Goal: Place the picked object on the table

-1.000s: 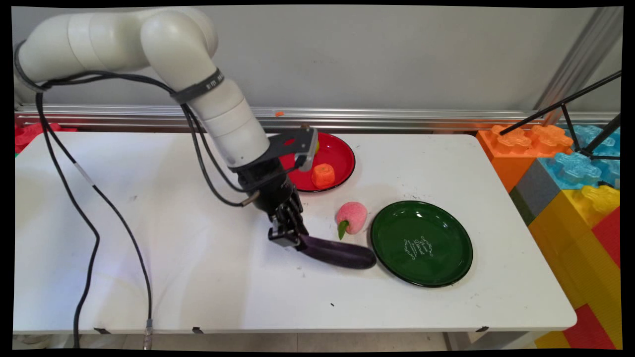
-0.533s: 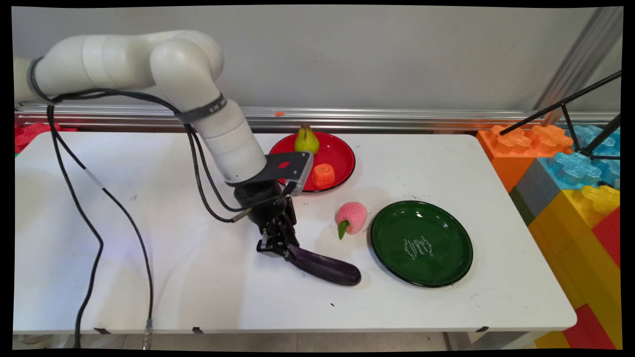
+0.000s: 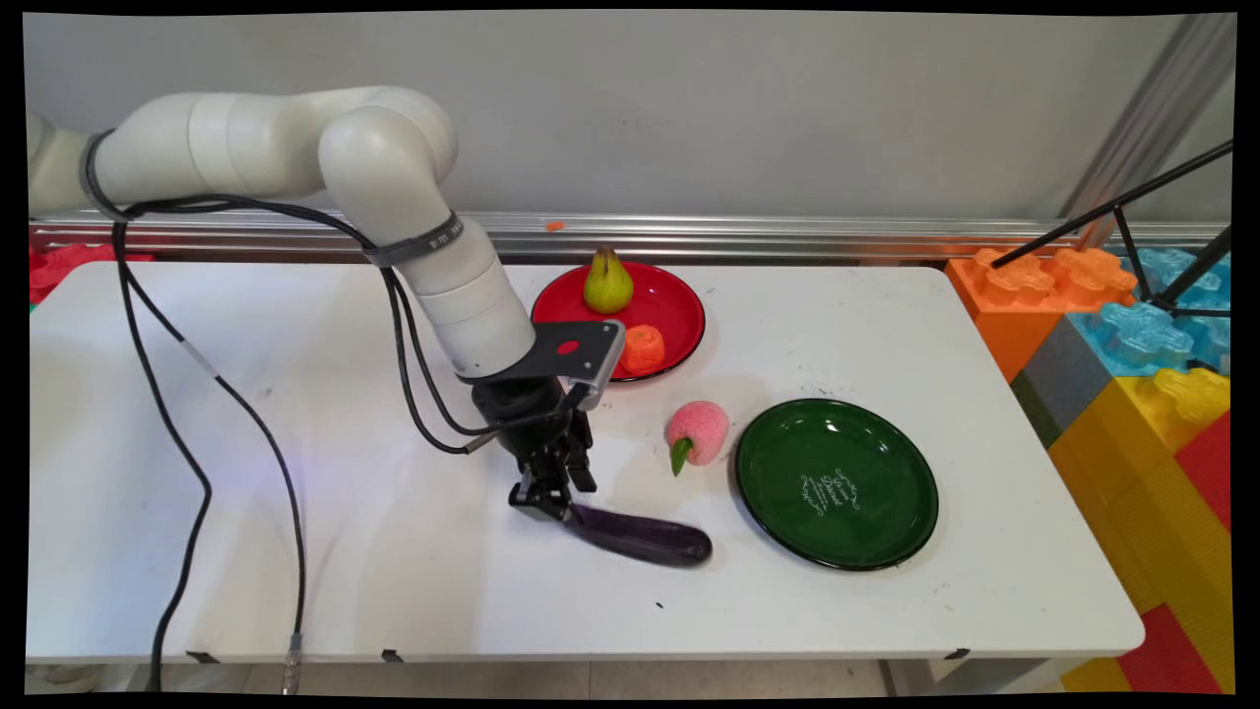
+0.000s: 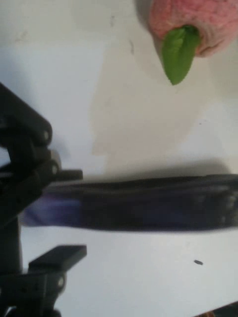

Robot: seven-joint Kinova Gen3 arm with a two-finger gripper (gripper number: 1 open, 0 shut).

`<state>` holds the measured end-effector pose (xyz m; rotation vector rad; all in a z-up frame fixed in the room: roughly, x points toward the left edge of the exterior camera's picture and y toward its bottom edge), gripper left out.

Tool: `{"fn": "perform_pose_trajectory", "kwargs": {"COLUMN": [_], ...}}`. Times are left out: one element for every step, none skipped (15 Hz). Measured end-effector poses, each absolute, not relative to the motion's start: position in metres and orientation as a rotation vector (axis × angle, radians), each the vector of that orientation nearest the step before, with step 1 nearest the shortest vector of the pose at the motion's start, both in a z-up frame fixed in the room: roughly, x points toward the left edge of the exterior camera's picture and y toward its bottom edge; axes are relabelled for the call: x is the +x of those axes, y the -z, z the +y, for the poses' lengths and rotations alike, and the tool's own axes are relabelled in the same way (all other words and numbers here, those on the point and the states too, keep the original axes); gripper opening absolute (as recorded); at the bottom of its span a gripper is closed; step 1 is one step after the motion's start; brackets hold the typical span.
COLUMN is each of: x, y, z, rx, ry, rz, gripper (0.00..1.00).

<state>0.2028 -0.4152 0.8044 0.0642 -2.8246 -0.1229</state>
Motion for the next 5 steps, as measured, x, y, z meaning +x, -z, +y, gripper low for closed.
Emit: {"fn": "perform_pose_trajectory", "kwargs": {"x": [0.2017, 0.2001, 0.1986, 0.1966, 0.1947], "y": [-0.8048, -0.8056, -0.8069, -0.8091, -0.812], "z": [-0.4151, -0.4149, -0.4152, -0.4156, -0.4162], "rx": [0.061, 0.059, 0.059, 0.061, 0.065], "ry": [0.125, 0.126, 0.125, 0.122, 0.117], "rz": [-2.823, -2.82, -2.817, -2.814, -2.81], "gripper": [1.0, 1.0, 1.0, 1.0, 1.0]}}
